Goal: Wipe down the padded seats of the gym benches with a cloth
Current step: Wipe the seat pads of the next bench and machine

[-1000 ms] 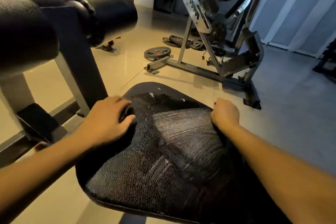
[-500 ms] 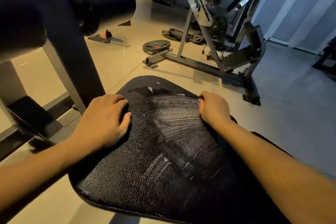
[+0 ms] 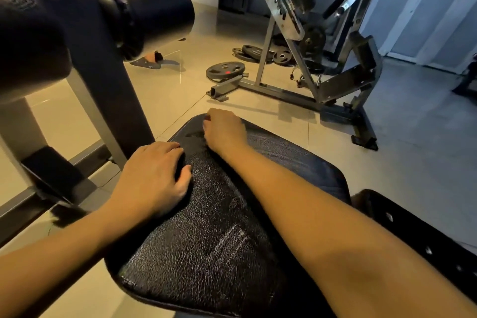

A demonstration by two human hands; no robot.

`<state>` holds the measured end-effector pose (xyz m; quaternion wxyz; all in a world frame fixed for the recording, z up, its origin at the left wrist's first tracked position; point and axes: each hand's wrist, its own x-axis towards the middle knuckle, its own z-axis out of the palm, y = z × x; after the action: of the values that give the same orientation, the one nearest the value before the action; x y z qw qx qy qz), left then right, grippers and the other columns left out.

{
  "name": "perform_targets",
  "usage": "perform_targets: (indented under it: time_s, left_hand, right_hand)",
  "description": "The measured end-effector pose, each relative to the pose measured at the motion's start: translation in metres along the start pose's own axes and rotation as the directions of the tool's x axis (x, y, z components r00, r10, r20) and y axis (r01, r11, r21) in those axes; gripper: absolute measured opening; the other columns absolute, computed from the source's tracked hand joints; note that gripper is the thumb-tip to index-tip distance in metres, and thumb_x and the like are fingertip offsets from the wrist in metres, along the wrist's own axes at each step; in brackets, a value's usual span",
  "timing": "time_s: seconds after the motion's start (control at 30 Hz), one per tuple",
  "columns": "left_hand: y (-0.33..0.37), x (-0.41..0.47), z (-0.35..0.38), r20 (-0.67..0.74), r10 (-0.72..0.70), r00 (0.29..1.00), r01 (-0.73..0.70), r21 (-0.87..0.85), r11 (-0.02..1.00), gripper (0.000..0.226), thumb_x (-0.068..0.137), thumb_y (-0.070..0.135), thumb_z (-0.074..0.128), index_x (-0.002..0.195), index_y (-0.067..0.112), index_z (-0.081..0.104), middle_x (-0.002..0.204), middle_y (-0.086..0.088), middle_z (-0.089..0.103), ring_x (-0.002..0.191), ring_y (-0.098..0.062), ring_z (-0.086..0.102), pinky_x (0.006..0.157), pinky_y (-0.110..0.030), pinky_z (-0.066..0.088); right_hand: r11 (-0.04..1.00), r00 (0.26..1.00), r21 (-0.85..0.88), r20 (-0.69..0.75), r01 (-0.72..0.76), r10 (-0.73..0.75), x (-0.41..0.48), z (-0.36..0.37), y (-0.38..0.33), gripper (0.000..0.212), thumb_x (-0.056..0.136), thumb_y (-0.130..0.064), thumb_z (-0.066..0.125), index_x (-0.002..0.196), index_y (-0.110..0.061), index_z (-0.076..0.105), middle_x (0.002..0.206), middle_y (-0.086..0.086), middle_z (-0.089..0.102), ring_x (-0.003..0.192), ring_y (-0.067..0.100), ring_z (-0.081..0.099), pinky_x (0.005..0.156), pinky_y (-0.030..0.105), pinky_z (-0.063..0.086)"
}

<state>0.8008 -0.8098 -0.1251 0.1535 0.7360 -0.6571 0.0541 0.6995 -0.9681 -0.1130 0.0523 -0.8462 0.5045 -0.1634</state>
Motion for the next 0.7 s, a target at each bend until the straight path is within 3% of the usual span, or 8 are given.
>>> perform_targets:
  time_s: [0.23, 0.37, 0.5, 0.63, 0.7]
  left_hand:
    - [-0.001, 0.000, 0.004, -0.019, 0.022, 1.000, -0.021, 0.020, 1.000, 0.041, 0.093, 0.047, 0.036, 0.093, 0.017, 0.063, 0.095, 0.001, 0.063, 0.093, -0.023, 0.060, 0.085, -0.039, 0.049]
    - [-0.002, 0.003, 0.004, -0.011, 0.040, 0.999, -0.039, 0.026, 0.999, 0.041, 0.091, 0.048, 0.034, 0.088, 0.018, 0.062, 0.089, 0.002, 0.059, 0.087, -0.022, 0.057, 0.082, -0.040, 0.048]
    - [-0.002, 0.004, 0.006, 0.014, 0.037, 0.999, -0.038, 0.037, 0.999, 0.055, 0.089, 0.049, 0.033, 0.097, 0.010, 0.070, 0.100, -0.006, 0.069, 0.095, -0.028, 0.063, 0.086, -0.044, 0.052]
    - [-0.001, 0.003, 0.004, 0.012, 0.022, 1.000, -0.022, 0.014, 1.000, 0.058, 0.087, 0.050, 0.035, 0.096, 0.007, 0.073, 0.101, -0.008, 0.071, 0.096, -0.030, 0.065, 0.084, -0.046, 0.055]
    - [0.000, 0.003, 0.002, 0.001, 0.009, 1.000, -0.009, 0.014, 1.000, 0.054, 0.088, 0.049, 0.039, 0.097, 0.008, 0.073, 0.103, -0.008, 0.071, 0.097, -0.030, 0.065, 0.083, -0.046, 0.055]
  right_hand:
    - [0.915, 0.932, -0.192, -0.147, -0.354, 0.330, -0.079, -0.048, 0.162, 0.024, 0.100, -0.024, 0.048, 0.104, -0.014, 0.070, 0.101, 0.012, 0.071, 0.090, 0.035, 0.063, 0.066, 0.034, 0.040]
    - [0.862, 0.881, -0.207, -0.218, -0.462, 0.420, -0.092, -0.050, 0.175, 0.021, 0.100, -0.019, 0.052, 0.107, -0.008, 0.068, 0.102, 0.015, 0.071, 0.092, 0.038, 0.064, 0.066, 0.034, 0.037]
    - [0.927, 0.934, -0.145, -0.147, -0.347, 0.327, -0.046, -0.030, 0.103, 0.018, 0.100, -0.017, 0.054, 0.113, -0.008, 0.064, 0.109, 0.015, 0.067, 0.100, 0.037, 0.064, 0.070, 0.034, 0.035]
    - [0.993, 0.997, -0.086, -0.002, -0.075, 0.075, 0.000, -0.007, -0.006, 0.020, 0.099, -0.016, 0.057, 0.117, -0.008, 0.062, 0.113, 0.015, 0.066, 0.104, 0.037, 0.064, 0.075, 0.038, 0.045]
    - [0.995, 0.999, -0.089, 0.044, 0.034, -0.031, 0.012, -0.002, -0.032, 0.022, 0.099, -0.016, 0.055, 0.118, -0.009, 0.061, 0.115, 0.015, 0.066, 0.106, 0.037, 0.063, 0.074, 0.037, 0.043]
